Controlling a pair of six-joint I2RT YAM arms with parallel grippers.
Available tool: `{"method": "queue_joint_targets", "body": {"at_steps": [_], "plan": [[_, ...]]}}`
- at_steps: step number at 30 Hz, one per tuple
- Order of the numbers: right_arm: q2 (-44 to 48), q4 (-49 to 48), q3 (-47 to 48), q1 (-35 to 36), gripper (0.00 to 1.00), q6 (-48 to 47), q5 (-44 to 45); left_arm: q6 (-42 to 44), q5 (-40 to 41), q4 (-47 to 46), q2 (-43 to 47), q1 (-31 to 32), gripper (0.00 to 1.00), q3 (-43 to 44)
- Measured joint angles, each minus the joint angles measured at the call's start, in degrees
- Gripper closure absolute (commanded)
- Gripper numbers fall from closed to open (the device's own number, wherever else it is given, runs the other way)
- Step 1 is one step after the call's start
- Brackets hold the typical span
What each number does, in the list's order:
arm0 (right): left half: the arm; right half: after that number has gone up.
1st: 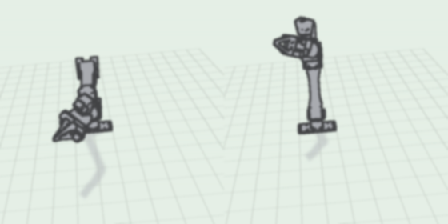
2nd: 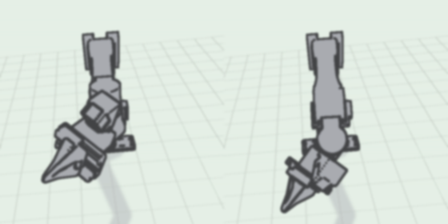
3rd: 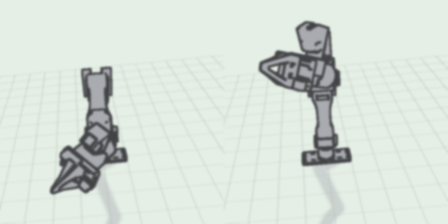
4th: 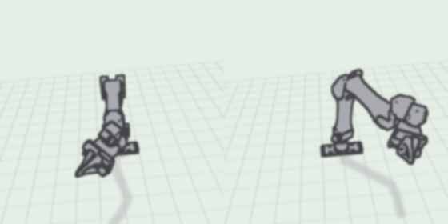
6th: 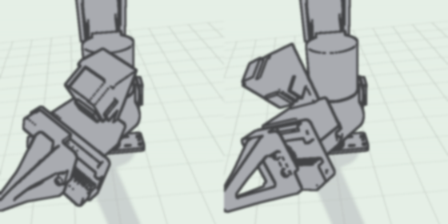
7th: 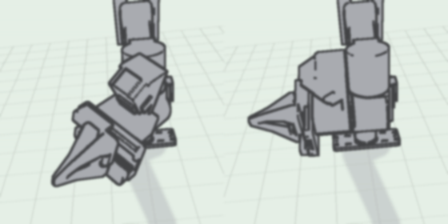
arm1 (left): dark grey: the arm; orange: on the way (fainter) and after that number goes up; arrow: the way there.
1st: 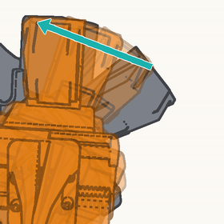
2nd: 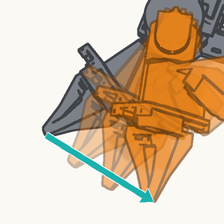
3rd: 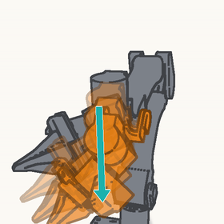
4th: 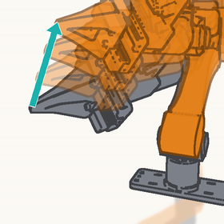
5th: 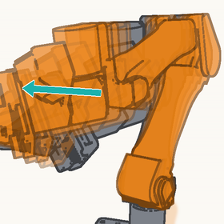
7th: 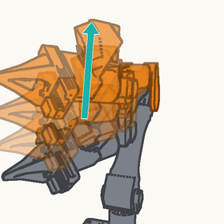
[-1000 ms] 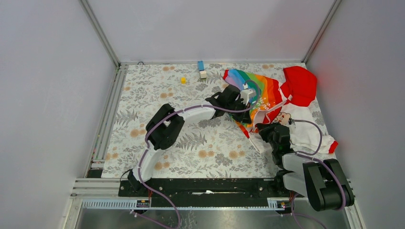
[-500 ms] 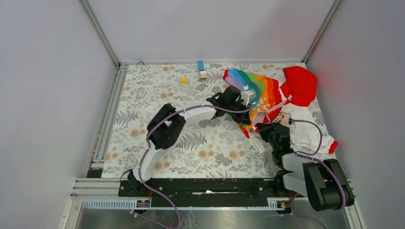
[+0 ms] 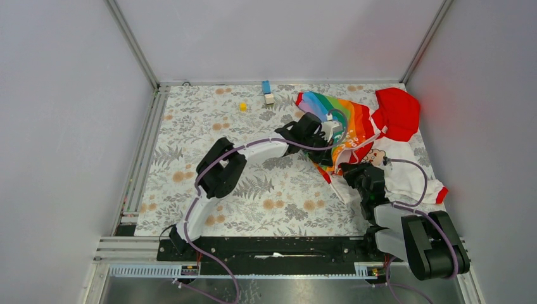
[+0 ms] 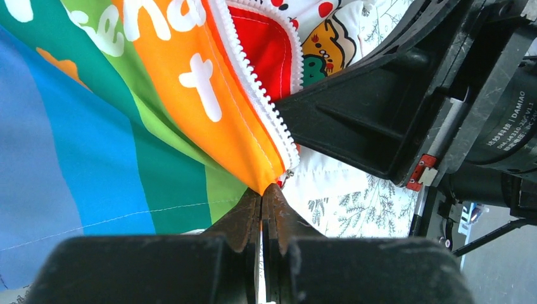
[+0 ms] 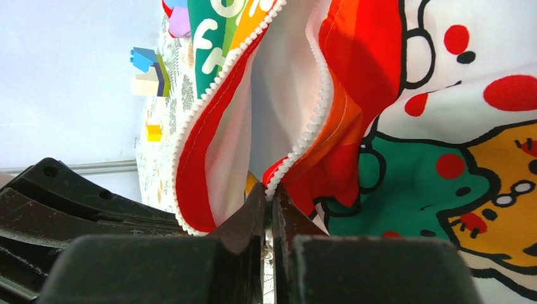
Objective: Zip up the jacket
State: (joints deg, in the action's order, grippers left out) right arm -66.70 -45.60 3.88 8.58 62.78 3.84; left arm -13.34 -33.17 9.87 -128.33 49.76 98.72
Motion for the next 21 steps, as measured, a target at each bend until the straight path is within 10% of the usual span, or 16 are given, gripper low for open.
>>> {"method": "queue_joint_targets", "body": {"at_steps": [21], "plan": [[-0.24,-2.32,-1.18,0.11,1.00,-0.37,-0.48,5.84,-3.91,8.57,-5.03,0.00,1.00,6.60]]}}
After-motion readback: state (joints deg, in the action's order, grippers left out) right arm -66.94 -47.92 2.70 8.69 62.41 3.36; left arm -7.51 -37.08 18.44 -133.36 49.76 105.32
